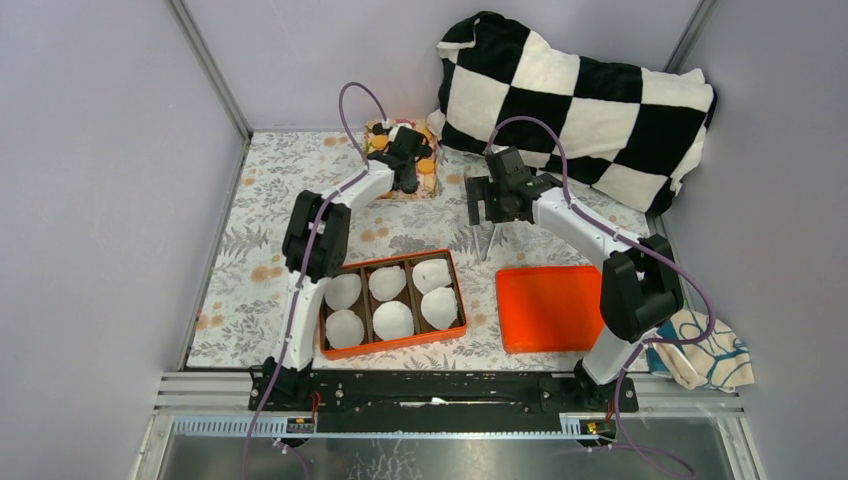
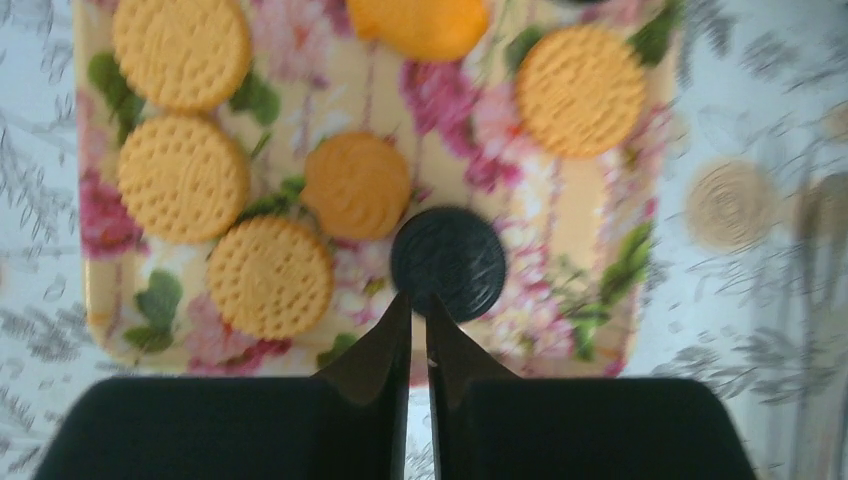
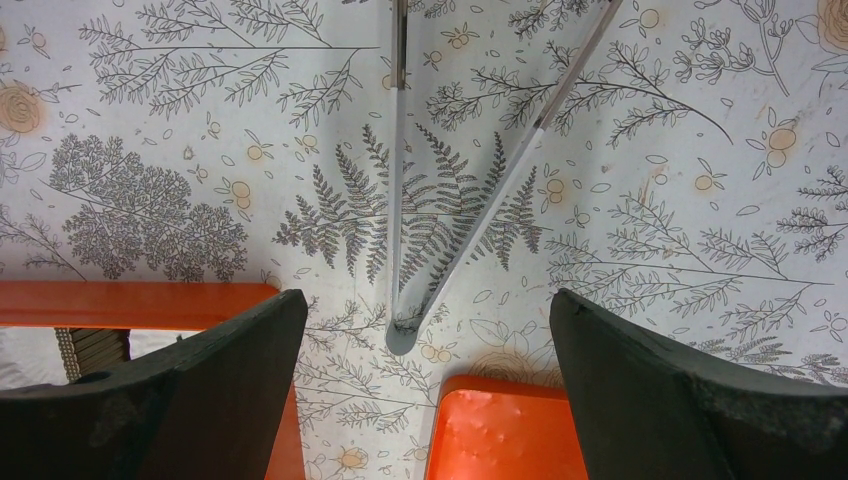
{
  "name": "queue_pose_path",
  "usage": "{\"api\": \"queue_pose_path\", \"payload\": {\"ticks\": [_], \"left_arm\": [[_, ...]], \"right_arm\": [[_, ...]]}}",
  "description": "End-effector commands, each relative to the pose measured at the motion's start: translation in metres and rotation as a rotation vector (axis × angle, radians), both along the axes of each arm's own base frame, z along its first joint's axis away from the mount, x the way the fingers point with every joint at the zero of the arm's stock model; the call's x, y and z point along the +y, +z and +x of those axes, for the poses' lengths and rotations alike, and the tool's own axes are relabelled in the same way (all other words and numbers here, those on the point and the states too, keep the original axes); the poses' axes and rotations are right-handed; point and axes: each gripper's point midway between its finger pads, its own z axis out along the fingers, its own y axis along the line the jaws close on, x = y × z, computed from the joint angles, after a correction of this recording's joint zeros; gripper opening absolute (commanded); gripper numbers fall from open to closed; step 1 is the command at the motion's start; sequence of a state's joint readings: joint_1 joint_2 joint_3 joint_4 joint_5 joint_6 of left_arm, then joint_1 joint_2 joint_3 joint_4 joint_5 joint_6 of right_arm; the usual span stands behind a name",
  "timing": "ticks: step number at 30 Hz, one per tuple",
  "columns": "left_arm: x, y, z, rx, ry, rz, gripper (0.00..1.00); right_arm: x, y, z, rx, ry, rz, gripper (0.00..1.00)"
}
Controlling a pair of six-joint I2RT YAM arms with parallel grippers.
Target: Pack the cookies
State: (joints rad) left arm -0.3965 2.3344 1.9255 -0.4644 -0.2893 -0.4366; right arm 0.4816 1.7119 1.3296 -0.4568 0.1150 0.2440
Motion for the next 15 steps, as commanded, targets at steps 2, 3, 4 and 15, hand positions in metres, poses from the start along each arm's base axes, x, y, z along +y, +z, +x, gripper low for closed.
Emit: {"api": "queue_pose_path", "payload": {"ticks": [2, 3, 4, 15], "left_arm": [[0.024, 0.009, -0.019, -0.002, 0.071, 0.035, 0.13], [0.025, 0.008, -0.02, 0.004, 0.072, 0.038, 0.13], [0.027, 0.005, -0.02, 0.016, 0.071, 0.046, 0.12], [0.024, -0.031, -0.017, 0.074, 0.057, 0.058, 0.11]], "right_arm": [[0.004, 0.015, 0.004, -0.043, -0.001, 0.027, 1.0], [0.005, 0.015, 0.005, -0.042, 0.0, 0.031, 1.0], [0.005, 0.014, 0.005, -0.041, 0.0, 0.035, 1.0], [0.006, 0.016, 0.001, -0.037, 0.004, 0.046, 1.0]]}}
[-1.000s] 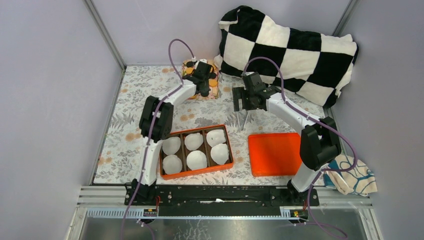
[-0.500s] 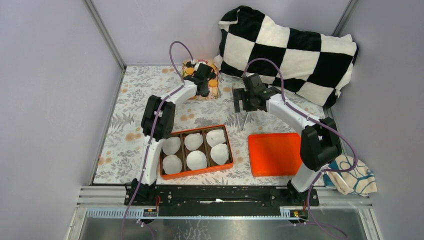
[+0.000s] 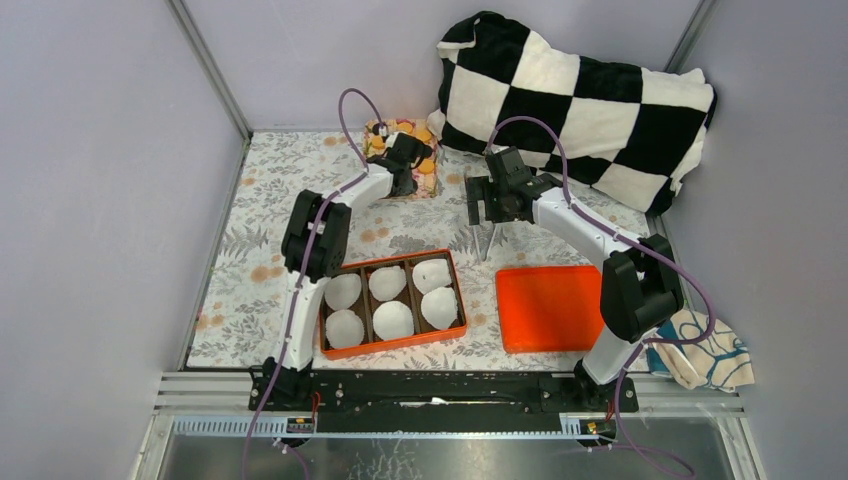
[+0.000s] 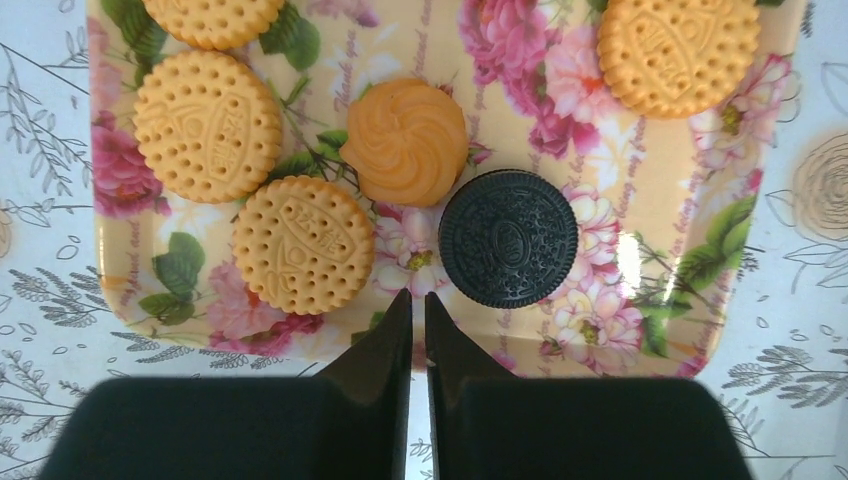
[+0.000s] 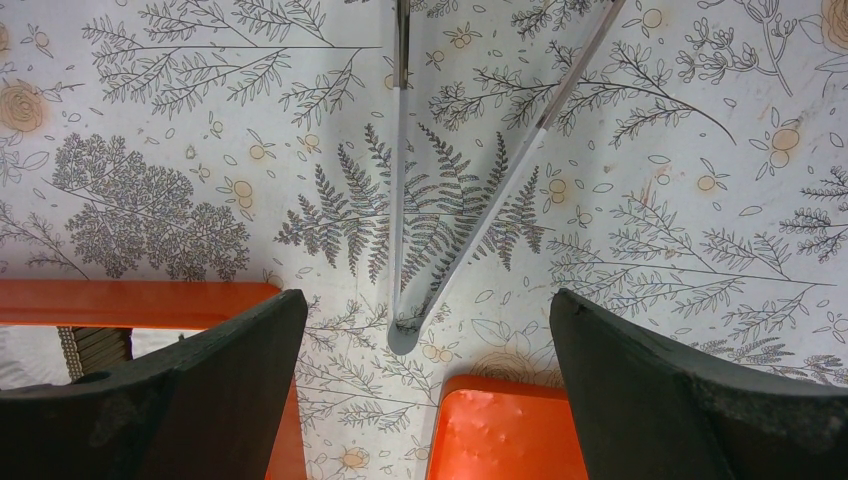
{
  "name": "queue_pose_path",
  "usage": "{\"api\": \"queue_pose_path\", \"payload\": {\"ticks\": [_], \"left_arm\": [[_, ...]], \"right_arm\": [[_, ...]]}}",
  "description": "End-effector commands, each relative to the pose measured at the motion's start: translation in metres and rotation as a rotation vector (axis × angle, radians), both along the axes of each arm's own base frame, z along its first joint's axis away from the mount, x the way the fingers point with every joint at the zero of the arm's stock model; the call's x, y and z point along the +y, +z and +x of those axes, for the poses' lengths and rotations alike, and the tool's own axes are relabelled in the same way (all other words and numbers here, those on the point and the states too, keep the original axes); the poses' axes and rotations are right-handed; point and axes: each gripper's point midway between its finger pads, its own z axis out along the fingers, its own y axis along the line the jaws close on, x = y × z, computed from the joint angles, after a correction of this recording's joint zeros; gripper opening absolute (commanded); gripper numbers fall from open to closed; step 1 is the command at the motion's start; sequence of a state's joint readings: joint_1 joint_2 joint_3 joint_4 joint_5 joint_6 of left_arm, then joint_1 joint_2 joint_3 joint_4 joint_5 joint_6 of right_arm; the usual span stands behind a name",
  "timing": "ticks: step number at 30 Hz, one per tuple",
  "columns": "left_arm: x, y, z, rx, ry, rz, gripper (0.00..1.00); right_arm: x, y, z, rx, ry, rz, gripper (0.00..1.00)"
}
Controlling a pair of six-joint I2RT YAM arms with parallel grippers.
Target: Pack the cookies
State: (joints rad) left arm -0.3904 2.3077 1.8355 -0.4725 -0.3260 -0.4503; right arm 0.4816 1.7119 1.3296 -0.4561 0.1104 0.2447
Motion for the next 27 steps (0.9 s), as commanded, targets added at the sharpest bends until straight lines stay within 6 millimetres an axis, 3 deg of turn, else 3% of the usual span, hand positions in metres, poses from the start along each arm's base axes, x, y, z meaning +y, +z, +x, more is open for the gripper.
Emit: {"api": "queue_pose_path", "payload": {"ticks": [1, 7, 11, 19, 27], "left_arm": [[0.006, -0.016, 0.0, 0.024, 0.018, 0.015, 0.11], [0.006, -0.028, -0.021, 0.076, 0.021, -0.013, 0.08], [-0.012, -0.03, -0.055, 0.118, -0.008, -0.081, 0.06], [-0.068, -0.038, -0.125, 0.169, -0.14, -0.094, 0.05], [-0.078, -0.053, -0.158, 0.215, -0.185, -0.085, 0.03]], "right_arm": [[0.005, 0.016, 0.001, -0.04, 0.001, 0.042, 1.0], [0.0, 0.018, 0.002, -0.05, -0.021, 0.025, 1.0], [-0.007, 0.015, 0.003, -0.053, -0.052, -0.005, 1.0], [-0.008, -0.005, -0.004, 0.0, -0.068, -0.009, 1.0], [-0.017, -0.032, -0.019, 0.061, -0.084, -0.047, 1.0]]}}
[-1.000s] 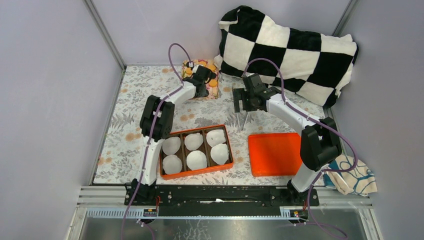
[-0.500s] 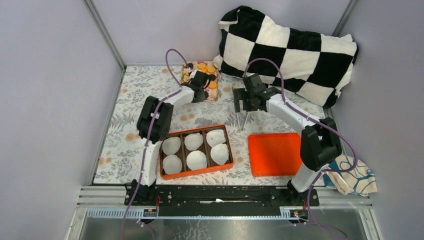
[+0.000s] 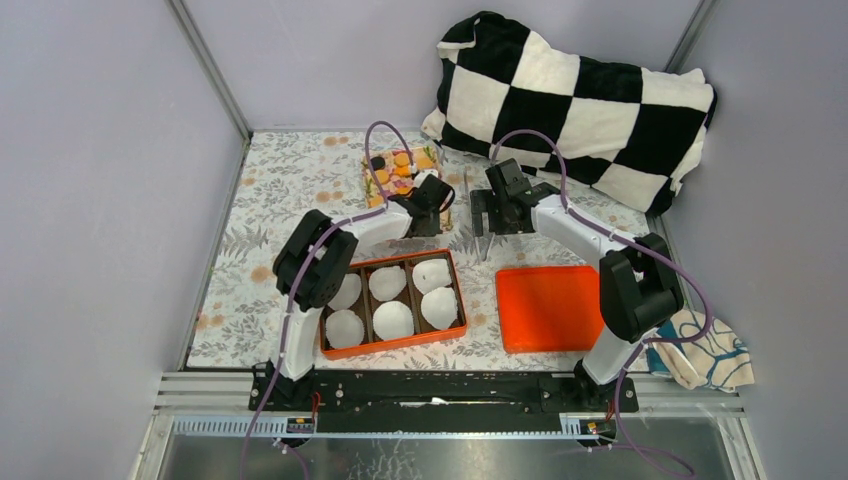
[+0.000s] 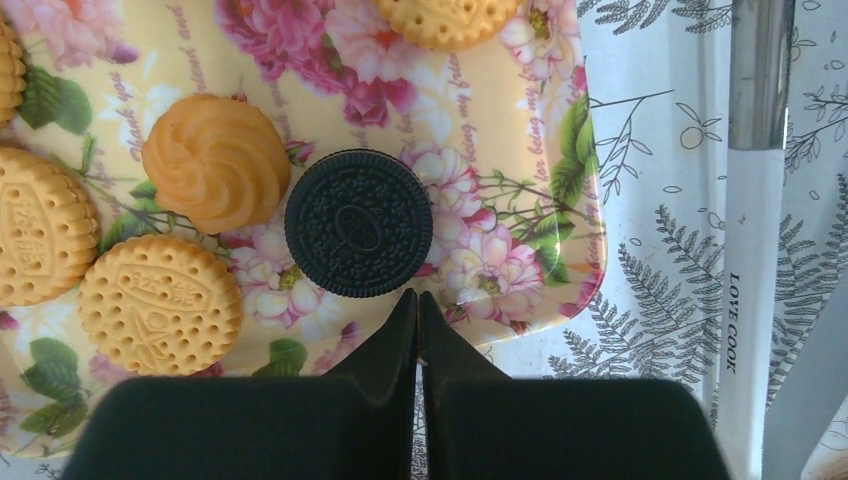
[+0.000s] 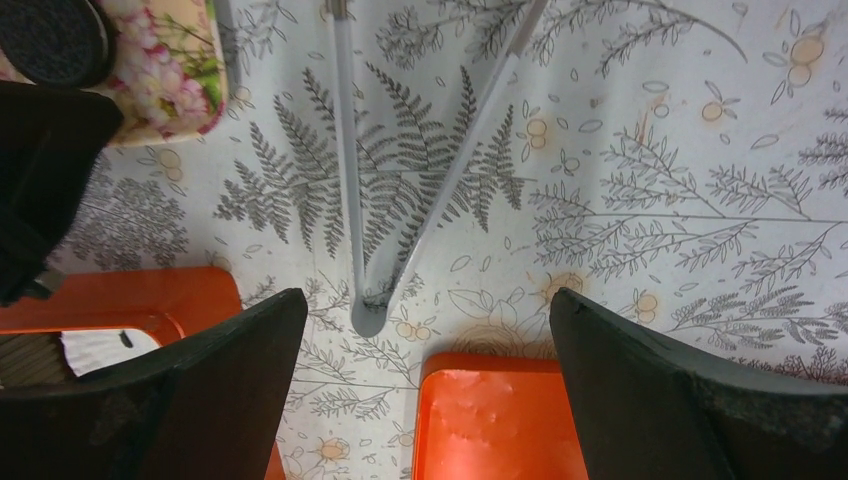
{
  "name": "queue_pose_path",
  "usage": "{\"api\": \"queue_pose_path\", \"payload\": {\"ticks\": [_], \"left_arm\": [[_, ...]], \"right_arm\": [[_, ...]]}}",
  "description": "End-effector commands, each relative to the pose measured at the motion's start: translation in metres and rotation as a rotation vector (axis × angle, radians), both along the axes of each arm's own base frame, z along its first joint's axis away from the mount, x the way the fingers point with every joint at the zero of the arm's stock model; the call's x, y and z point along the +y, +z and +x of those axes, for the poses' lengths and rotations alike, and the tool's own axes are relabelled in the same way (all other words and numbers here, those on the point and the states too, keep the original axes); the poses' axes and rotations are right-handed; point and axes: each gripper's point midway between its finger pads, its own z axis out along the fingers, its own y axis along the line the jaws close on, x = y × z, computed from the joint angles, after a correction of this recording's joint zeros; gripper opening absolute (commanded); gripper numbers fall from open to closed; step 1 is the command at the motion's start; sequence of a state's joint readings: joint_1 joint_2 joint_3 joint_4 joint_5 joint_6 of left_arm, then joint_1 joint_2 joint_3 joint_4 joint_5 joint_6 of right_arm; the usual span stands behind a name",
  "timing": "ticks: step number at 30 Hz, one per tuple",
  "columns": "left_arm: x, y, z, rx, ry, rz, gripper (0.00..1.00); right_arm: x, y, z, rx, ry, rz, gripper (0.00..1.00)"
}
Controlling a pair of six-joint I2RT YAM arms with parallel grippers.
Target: Pack the cookies
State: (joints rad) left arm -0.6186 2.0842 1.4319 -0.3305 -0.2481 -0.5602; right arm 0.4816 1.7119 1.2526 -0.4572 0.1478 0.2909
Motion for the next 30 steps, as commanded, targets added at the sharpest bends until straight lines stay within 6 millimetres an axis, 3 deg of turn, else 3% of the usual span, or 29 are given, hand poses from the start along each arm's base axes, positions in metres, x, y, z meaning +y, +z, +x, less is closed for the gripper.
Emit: {"api": "queue_pose_path", "payload": {"ticks": [1, 8, 16, 20, 24, 30], "left_arm": [[0.013, -0.04, -0.044, 0.151, -0.008, 0.033, 0.03], [0.025, -0.043, -0.067, 0.171, -0.001, 0.046, 0.03], [0.035, -0.025, -0.081, 0.141, 0.001, 0.029, 0.02], [0.026, 0.001, -0.074, 0.081, -0.025, 0.003, 0.03], [0.018, 0.043, -0.068, -0.01, -0.037, -0.044, 0.04], [0.021, 0.09, -0.066, -0.108, -0.03, -0.071, 0.08]], "right_arm": [[-0.004, -0.01, -0.004, 0.013, -0.025, -0.011, 1.0], [0.008, -0.034, -0.001, 0.07, -0.016, 0.014, 1.0], [0.015, -0.058, 0.014, 0.114, -0.027, -0.011, 1.0], [0.021, -0.069, 0.028, 0.117, -0.038, -0.019, 1.0], [0.021, -0.079, 0.038, 0.13, -0.065, -0.053, 1.0], [0.017, -0.095, 0.029, 0.184, -0.071, -0.072, 0.99]]}}
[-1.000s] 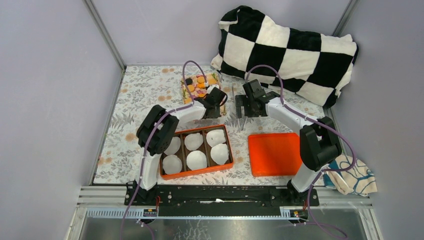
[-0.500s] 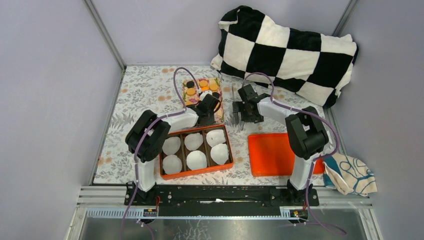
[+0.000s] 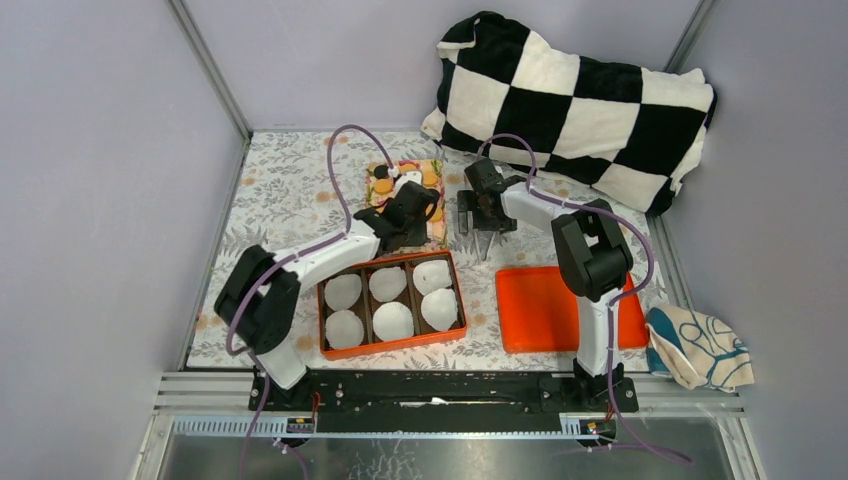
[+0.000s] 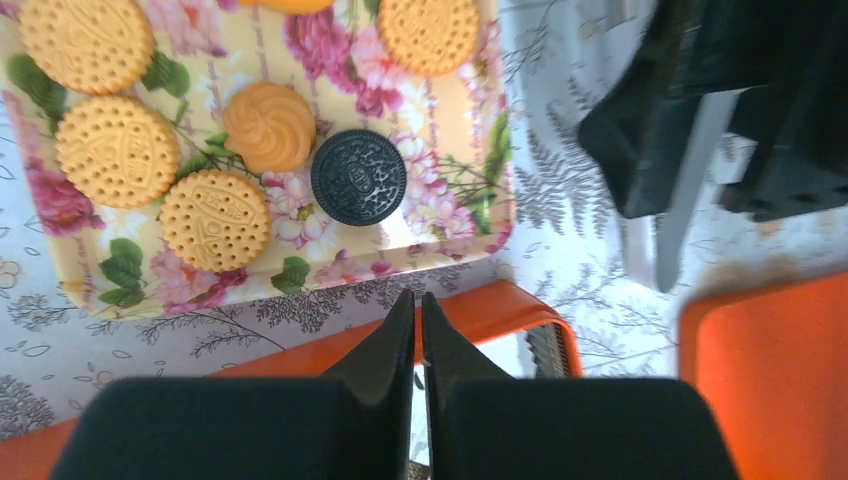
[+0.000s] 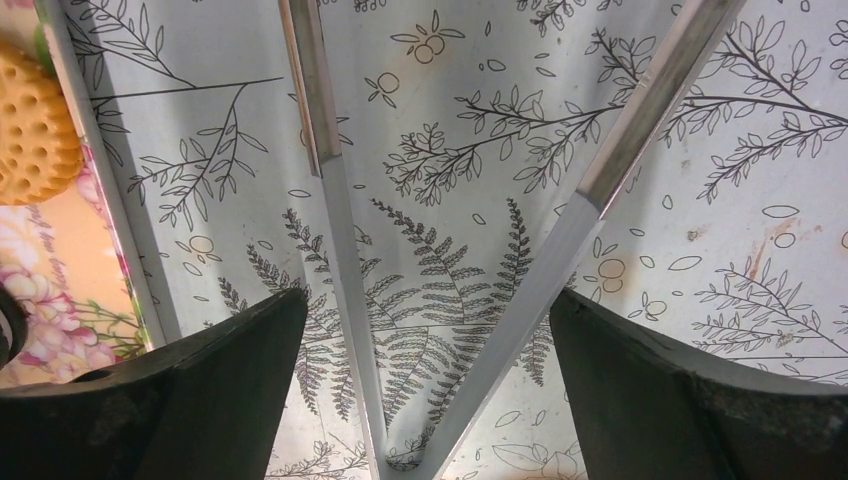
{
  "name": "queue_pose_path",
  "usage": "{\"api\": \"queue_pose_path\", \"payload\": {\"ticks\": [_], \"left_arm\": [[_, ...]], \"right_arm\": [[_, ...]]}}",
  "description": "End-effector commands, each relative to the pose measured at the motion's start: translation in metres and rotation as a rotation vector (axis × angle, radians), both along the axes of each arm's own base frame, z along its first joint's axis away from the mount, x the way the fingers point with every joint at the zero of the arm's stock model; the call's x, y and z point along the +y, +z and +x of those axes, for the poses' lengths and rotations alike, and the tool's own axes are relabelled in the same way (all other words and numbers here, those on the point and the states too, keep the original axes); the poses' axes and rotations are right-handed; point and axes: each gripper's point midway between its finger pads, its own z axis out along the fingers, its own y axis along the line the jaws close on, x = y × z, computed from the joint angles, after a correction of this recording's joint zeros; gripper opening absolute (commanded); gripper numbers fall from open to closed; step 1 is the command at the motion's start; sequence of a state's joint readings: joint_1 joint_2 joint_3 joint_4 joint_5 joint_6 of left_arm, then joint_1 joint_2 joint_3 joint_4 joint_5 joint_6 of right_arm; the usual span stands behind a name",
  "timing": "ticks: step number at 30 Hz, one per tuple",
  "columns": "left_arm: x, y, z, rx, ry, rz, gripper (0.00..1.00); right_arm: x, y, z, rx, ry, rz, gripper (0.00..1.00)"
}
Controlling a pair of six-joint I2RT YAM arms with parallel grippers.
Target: Pack the cookies
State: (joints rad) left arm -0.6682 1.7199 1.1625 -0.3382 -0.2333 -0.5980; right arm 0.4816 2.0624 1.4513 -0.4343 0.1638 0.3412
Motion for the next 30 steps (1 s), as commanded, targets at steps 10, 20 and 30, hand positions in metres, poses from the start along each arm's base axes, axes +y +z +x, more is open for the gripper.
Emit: {"api": "queue_pose_path", "payload": {"ticks": [10, 20, 30], "left_arm": [[0.009, 0.03, -0.002, -0.062, 0.009, 0.02, 0.09], [0.01, 0.044, 0.002, -0.092, 0.01, 0.022, 0.09], [-0.007, 0.064, 0.022, -0.133, -0.016, 0.004, 0.09]], "right_arm": [[-0.011, -0.033, -0.025, 0.115, -0.002, -0.058, 0.59], [-0.019, 0.021, -0.029, 0.04, 0.015, -0.054, 0.41], [-0.009, 0.12, -0.031, -0.07, 0.063, 0.025, 0.43]]}}
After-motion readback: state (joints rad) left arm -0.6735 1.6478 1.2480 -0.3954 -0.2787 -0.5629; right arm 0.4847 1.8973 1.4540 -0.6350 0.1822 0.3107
